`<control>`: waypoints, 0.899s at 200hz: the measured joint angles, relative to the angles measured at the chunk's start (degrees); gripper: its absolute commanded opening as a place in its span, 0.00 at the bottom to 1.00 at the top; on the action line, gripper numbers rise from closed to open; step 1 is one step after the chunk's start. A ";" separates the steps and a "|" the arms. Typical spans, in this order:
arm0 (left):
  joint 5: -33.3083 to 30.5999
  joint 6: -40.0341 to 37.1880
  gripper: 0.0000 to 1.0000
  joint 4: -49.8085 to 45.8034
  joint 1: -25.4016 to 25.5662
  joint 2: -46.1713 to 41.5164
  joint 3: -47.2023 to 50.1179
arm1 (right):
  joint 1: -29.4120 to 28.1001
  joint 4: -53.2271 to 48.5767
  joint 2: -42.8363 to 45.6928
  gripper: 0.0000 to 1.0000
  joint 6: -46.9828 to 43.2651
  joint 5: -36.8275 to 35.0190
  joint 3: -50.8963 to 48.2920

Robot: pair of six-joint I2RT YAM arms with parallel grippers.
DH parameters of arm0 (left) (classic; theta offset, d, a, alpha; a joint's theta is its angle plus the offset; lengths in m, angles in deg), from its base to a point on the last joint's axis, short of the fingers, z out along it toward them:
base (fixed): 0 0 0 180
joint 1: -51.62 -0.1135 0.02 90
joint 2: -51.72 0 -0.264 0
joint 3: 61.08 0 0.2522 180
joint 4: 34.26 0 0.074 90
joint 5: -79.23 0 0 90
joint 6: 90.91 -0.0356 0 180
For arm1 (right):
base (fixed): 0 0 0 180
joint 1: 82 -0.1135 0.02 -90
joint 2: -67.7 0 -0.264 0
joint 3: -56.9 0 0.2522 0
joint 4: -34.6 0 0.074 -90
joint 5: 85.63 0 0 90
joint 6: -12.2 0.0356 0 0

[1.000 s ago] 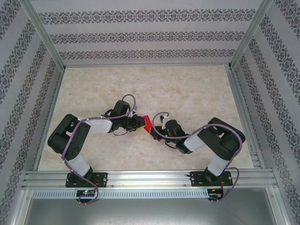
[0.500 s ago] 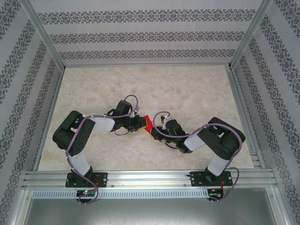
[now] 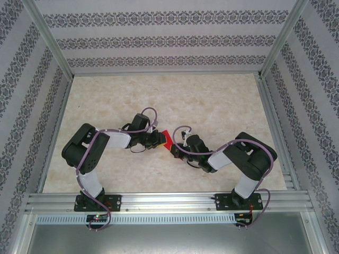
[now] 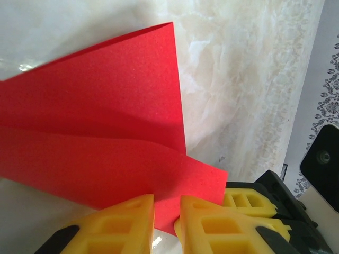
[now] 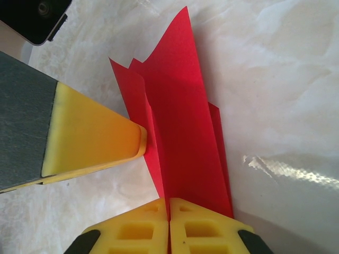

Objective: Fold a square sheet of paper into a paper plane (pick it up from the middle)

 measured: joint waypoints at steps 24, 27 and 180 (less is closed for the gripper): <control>-0.02 -0.35 0.19 -0.02 0.00 0.74 -0.76 | 0.26 -0.35 0.07 0.16 0.04 0.59 0.44; -0.02 -0.39 0.19 -0.04 0.00 0.85 -0.83 | 0.33 -0.42 0.11 0.17 -0.02 0.87 0.48; -0.50 -1.29 0.16 -3.80 0.04 3.30 -3.85 | 0.37 -30.67 13.22 0.29 -18.27 3.23 6.19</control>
